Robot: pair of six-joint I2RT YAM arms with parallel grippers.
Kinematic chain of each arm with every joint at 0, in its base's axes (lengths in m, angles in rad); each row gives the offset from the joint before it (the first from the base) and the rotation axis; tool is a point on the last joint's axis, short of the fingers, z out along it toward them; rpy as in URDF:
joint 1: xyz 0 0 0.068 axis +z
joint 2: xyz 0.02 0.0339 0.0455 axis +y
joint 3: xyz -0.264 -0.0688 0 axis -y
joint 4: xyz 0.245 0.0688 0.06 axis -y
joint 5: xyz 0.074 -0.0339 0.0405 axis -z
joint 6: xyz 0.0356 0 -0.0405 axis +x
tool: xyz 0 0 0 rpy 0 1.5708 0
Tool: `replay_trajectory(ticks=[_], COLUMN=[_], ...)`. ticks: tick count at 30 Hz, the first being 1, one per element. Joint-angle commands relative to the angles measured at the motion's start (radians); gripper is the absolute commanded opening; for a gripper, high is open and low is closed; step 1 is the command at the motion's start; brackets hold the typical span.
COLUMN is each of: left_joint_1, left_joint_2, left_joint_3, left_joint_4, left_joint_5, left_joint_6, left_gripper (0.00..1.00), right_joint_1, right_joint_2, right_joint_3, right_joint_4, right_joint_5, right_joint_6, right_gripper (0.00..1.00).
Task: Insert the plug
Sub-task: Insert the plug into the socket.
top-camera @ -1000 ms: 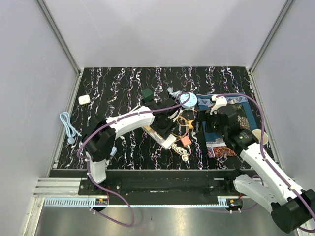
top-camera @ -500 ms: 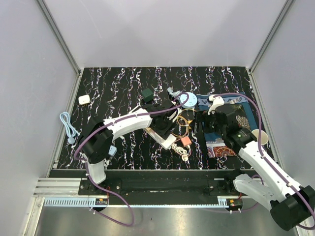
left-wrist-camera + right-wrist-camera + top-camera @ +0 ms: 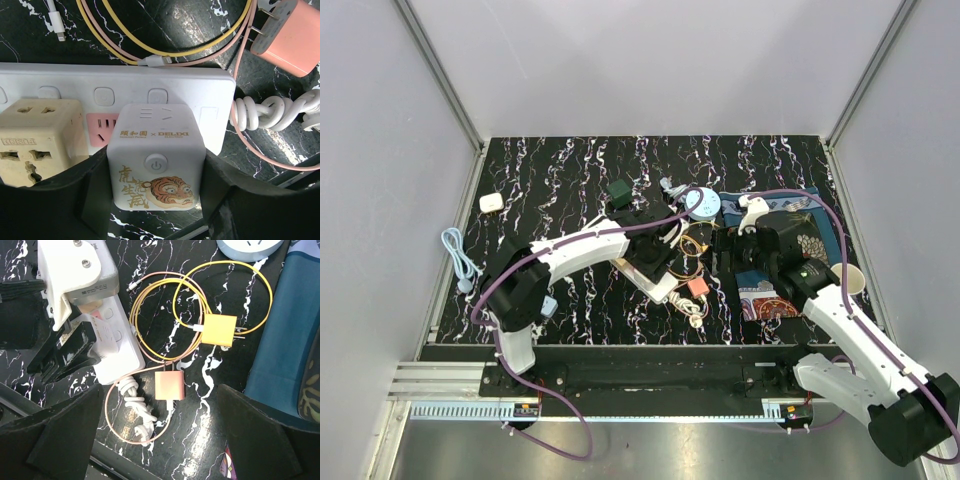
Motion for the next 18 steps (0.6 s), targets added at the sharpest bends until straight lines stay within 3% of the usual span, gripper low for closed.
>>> replay_trajectory(ticks=[1,4,11,14,18], left_joint_1=[0.012,0.014,0.02,0.043,0.116], left_joint_2=[0.063,-0.006,-0.161,-0.262,-0.434], left_joint_3=[-0.096,-0.077,0.013,-0.016,-0.103], left_joint_4=[-0.048,-0.014,0.052,0.132,0.253], left_joint_5=[0.014,0.001,-0.081,-0.088,-0.069], left_joint_6=[-0.004,-0.019,-0.045,-0.071,-0.12], left_gripper=[0.25,0.52,0.84,0.96,0.99], right_joint_1=[-0.003,-0.003,-0.001,0.002,0.057], right_joint_2=[0.003,0.014,0.049,0.081,0.165], right_joint_3=[0.036,0.046,0.055,0.049,0.049], right_joint_4=[0.029,0.019,0.013,0.02,0.028], right_joint_5=[-0.052,-0.069,-0.145,-0.185,-0.199], right_joint_6=[-0.019,-0.022,-0.024,-0.033,-0.071], right_gripper=[1.0,1.0,1.0,1.0,0.98])
